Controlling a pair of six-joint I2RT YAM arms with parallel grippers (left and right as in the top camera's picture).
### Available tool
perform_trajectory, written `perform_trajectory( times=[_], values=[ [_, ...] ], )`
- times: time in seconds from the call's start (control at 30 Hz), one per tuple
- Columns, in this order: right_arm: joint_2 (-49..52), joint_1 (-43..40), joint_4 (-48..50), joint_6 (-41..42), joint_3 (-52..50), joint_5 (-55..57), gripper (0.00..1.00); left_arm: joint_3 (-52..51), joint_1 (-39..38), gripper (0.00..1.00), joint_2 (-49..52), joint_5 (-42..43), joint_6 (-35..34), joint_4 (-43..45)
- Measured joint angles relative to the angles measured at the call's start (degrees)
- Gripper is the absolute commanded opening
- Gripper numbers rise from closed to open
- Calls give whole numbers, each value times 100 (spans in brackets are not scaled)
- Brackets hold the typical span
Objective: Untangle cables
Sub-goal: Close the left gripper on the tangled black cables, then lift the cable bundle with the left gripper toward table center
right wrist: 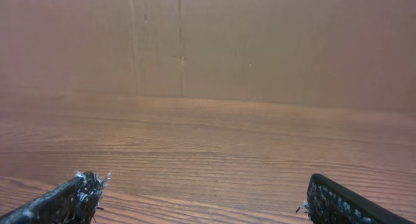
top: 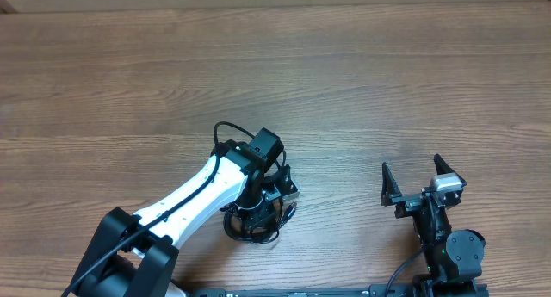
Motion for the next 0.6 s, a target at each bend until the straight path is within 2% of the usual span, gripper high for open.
perform_trajectory(
  times=[0.13,0.37,0.6],
  values=[
    [0,0,-4,-2,0,-2,100,-7,0,4,0,2,-24,2],
    [0,0,-4,0,0,0,100,-7,0,4,0,59,-68,4],
    [0,2,-2,0,0,0,100,197,0,4,22,562,-260,-9]
  ],
)
